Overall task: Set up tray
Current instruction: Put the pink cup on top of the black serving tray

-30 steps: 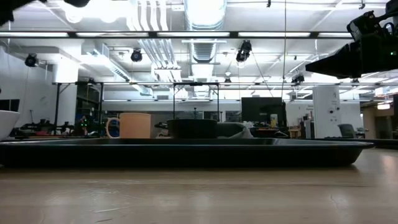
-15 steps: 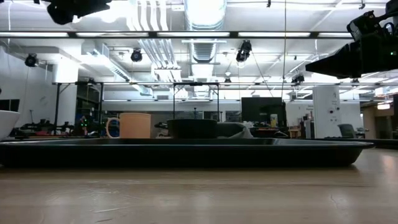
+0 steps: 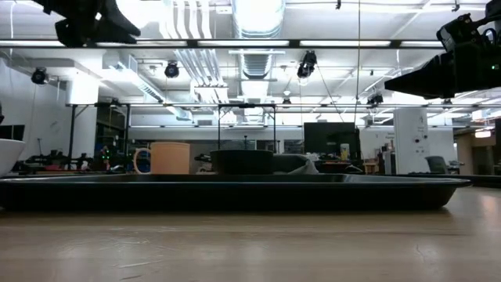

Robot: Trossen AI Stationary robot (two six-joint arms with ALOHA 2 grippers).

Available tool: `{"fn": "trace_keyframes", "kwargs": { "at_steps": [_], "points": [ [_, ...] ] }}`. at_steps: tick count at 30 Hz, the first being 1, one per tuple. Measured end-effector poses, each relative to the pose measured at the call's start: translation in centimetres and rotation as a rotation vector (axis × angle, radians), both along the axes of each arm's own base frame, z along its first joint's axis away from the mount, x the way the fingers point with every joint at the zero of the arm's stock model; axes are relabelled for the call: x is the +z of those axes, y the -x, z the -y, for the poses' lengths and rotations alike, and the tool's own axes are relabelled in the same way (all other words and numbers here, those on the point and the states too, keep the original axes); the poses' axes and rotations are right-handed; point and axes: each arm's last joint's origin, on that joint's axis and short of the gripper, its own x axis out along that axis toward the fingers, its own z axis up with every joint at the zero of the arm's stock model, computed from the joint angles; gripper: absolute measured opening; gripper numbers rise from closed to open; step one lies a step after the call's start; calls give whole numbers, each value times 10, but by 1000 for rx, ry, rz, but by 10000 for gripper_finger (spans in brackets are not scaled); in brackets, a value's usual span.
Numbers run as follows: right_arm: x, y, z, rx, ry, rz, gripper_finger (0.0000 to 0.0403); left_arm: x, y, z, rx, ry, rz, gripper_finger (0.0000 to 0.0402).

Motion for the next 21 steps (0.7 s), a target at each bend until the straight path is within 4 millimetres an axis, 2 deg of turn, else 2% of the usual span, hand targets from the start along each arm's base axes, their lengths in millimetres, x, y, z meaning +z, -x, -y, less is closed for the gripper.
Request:
{"fn": "trace_keyframes", "kwargs": {
  "at_steps": [3, 7, 16, 21],
  "points": [
    [0, 0, 0, 0, 0, 1, 68, -3, -6, -7, 26, 63, -58, 102],
    [0, 0, 0, 0, 0, 0, 68, -7, -21, -20, -29, 162, -106, 101],
    [0, 0, 0, 0, 0, 1, 68, -29, -48, -62, 27, 328, -282, 101],
    [0, 0, 0, 0, 0, 1, 68, -46, -60, -77, -84, 443, -356, 101]
  ]
}}
